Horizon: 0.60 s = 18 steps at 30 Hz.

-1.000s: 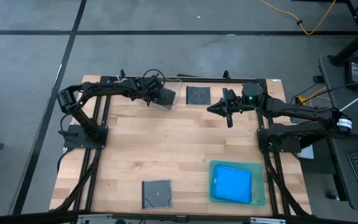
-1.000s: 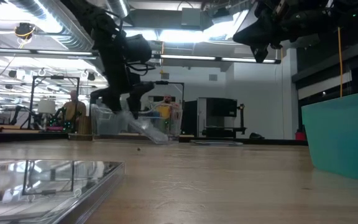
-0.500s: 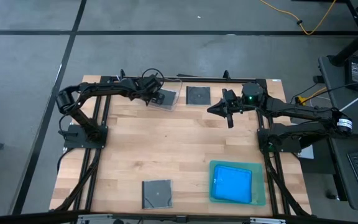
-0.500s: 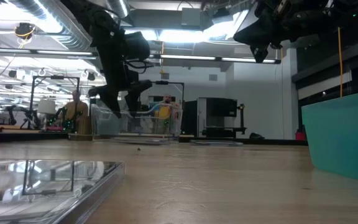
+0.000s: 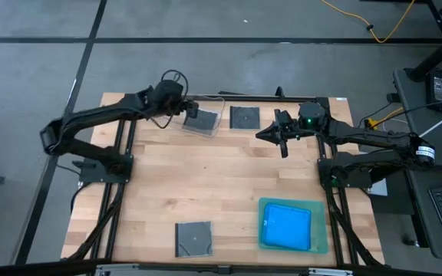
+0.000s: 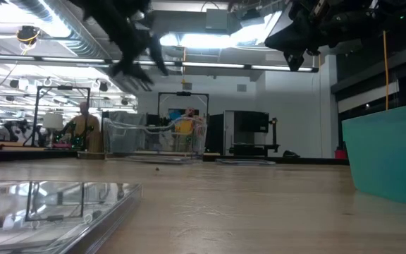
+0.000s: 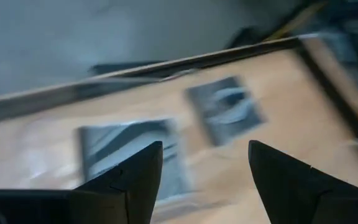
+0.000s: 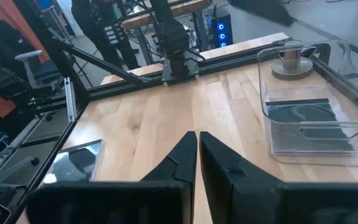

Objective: Pick & place jewel cases by type
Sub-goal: Put the bottom black cd case into the transparent bin

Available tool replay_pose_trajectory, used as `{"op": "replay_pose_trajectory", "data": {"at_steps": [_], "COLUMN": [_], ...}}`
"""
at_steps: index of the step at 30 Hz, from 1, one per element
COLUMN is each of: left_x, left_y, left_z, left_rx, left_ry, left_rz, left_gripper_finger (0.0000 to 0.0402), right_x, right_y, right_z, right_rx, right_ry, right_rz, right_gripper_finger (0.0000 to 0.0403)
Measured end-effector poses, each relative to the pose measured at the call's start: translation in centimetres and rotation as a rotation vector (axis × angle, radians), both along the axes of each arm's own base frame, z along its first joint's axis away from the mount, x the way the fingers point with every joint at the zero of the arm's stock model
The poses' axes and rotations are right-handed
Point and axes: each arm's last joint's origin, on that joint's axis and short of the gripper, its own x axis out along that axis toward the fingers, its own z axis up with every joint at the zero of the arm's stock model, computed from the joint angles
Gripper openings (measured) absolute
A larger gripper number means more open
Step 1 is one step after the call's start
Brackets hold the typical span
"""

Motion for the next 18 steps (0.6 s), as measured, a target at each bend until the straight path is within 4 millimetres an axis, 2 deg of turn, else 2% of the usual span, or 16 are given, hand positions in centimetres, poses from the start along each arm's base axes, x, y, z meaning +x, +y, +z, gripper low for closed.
{"op": "replay_pose_trajectory", "data": {"at_steps": [4, 8, 18], "left_x": [-0.3, -0.5, 0.3], "left_y": [-2.4, -4.7, -9.3], "left_z": [2.5, 4.0, 4.1], "left_rx": [0.067, 0.105, 0.034], "left_ry": [-0.122, -0.186, -0.208], "left_rz": [-0.148, -0.300, -0.561], "left_gripper_finger": [0.0228, 0.0228, 0.0228], "right_x": [0.0, -0.1, -0.1], "right_y": [0.0, 0.0, 0.1], "right_z": [-0.1, -0.2, -0.4], "right_rx": [-0.035, -0.086, -0.072], "right_ry": [0.005, 0.016, 0.033], "right_rz": [0.008, 0.028, 0.038], "right_gripper_finger": [0.0026, 0.0026, 0.0026]}}
